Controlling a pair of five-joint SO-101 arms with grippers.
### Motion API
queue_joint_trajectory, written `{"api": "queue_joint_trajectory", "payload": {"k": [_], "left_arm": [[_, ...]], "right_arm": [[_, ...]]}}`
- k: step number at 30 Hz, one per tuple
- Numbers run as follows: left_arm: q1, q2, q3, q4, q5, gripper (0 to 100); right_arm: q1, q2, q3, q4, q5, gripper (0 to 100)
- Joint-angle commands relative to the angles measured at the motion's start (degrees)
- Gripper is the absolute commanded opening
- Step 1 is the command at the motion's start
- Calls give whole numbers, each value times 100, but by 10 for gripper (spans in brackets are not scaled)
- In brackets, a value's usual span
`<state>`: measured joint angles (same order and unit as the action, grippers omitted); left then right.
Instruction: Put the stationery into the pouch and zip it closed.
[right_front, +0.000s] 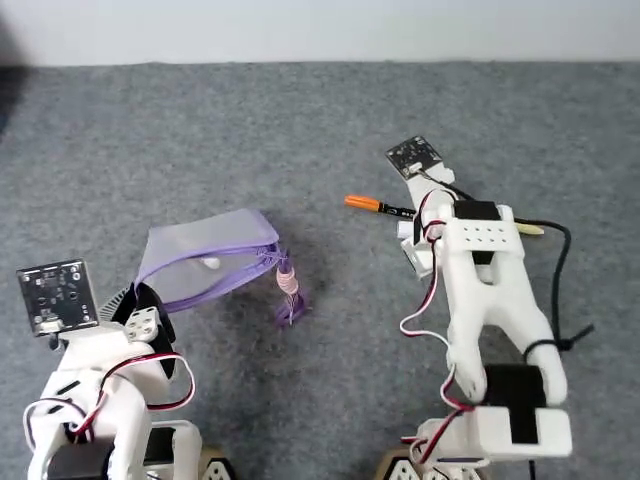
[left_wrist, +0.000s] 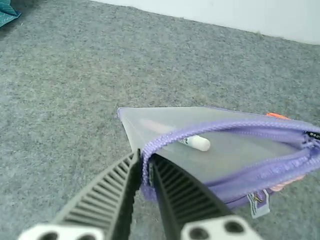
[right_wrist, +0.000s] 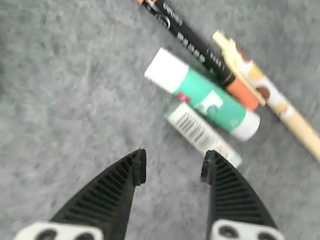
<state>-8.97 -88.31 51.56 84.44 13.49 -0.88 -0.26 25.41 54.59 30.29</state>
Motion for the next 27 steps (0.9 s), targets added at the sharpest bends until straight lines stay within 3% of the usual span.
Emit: {"api": "queue_joint_trajectory", "payload": {"k": [1,10,24,27], "left_arm": [[-44,105,-4,18,62,11],[-53,105,-4,18,62,11],[-53,105,-31,35,62,11],[-53,105,-57,149,62,11]], "right_arm": [[75,119,-290,-277,176,188],[268,945,-1187,-382,167,188],[365,2387,-1881,374,149,185],[330,2369,-1881,725,149,116]]}}
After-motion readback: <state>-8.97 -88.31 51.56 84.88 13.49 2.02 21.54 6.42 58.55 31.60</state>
